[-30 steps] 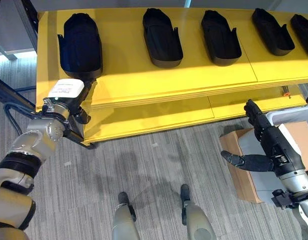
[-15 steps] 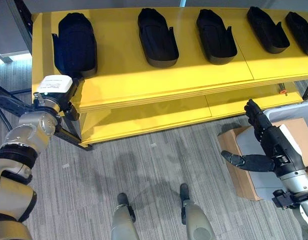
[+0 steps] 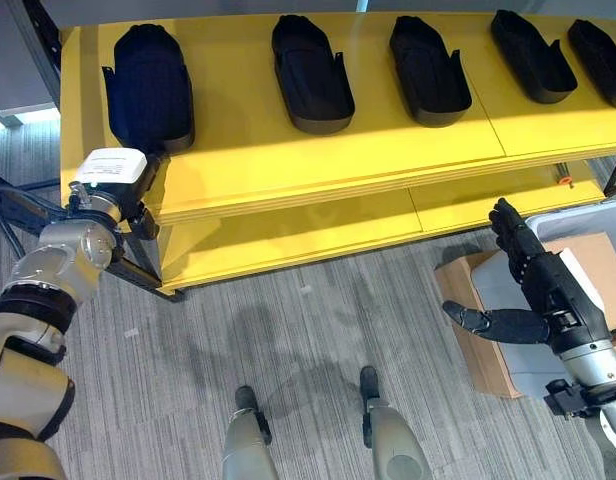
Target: Move parts from the plastic box to the shelf.
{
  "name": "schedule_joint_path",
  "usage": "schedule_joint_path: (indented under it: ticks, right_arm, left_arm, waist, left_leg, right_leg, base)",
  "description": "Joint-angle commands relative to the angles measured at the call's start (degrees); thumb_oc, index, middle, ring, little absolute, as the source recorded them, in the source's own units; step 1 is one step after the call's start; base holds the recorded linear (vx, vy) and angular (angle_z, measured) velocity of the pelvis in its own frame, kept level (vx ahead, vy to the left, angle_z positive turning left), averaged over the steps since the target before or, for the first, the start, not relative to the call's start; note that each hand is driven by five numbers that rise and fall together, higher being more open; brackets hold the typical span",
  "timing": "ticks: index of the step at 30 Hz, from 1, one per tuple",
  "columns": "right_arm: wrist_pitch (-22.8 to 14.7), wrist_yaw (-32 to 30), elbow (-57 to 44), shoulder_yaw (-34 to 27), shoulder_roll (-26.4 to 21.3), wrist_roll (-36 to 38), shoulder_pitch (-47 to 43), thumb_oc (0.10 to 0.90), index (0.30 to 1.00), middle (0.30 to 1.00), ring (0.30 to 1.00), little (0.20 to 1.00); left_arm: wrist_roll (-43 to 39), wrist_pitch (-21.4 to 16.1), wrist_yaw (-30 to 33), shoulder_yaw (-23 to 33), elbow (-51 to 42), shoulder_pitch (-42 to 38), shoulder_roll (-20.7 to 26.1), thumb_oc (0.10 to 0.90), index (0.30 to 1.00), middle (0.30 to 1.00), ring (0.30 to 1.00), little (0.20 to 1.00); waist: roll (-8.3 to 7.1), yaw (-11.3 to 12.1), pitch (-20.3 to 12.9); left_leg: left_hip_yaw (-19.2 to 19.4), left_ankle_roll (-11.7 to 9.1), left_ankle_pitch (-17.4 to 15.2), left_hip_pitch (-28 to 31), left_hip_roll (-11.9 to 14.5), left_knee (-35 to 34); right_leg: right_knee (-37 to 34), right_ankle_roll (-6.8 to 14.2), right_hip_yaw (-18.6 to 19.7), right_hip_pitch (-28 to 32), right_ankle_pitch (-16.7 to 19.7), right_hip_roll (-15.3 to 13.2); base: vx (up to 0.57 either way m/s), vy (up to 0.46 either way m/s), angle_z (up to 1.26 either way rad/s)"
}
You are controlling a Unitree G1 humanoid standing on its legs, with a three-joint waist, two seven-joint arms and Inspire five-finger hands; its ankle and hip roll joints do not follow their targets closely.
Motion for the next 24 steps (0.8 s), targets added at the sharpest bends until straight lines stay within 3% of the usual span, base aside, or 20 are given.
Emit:
schedule_joint_path:
  ticks: [1, 17, 22, 24]
  right_arm:
    - [-6.99, -2.27, -6.92, -5.81, -4.91, 3.02, -1.13, 0.9, 1.0, 1.0, 1.0, 1.0]
    - [-7.19, -2.18, -7.06, -5.87, -4.76, 3.31, -0.61, 0.9, 1.0, 1.0, 1.0, 1.0]
    - [-7.19, -2.3, -6.89, -6.48, -3.96, 3.02, -0.11, 0.9, 1.0, 1.0, 1.0, 1.0]
    - [-7.18, -2.21, -6.88, -6.92, -3.12, 2.91, 0.21, 0.9, 1.0, 1.0, 1.0, 1.0]
  left_arm:
    - [-0.69, -0.01, 4.97, 2.0, 0.84, -10.24, 0.05, 0.9, 1.0, 1.0, 1.0, 1.0]
    - [-0.77, -0.44, 5.02, 1.3, 0.52, -10.86, -0.1, 0.9, 1.0, 1.0, 1.0, 1.0]
    - [-1.03, -1.34, 4.5, 2.86, -5.89, -7.88, 3.05, 0.9, 1.0, 1.0, 1.0, 1.0]
    - [-1.99, -2.25, 3.8, 6.95, -13.16, -1.84, 6.17, 0.9, 1.0, 1.0, 1.0, 1.0]
  waist:
    - [0.49, -0.55, -3.92]
    - [0.52, -0.55, -4.14]
    - [0.63, 0.04, -4.08]
    - [0.62, 0.83, -4.08]
  left_leg:
    - [0.78, 1.31, 1.99, -1.98, 1.81, 0.18]
    - [0.79, 1.32, 2.07, -1.59, 1.61, -0.1]
    - [0.73, 1.33, 2.14, -1.69, 1.55, -0.18]
    - [0.64, 1.32, 2.18, -1.47, 1.33, -0.54]
  right_leg:
    - [3.98, -1.46, -1.27, 7.58, -9.36, -0.13]
    - [3.6, -1.47, -1.21, 8.04, -9.24, -0.18]
    - [3.37, -1.5, -1.53, 8.41, -9.34, -0.24]
    - [3.38, -1.6, -1.81, 8.63, -9.51, -0.23]
  base:
    - [0.0, 0.0, 0.0]
    - [0.0, 0.0, 0.0]
    - [0.0, 0.0, 0.0]
    - [0.0, 0.0, 0.0]
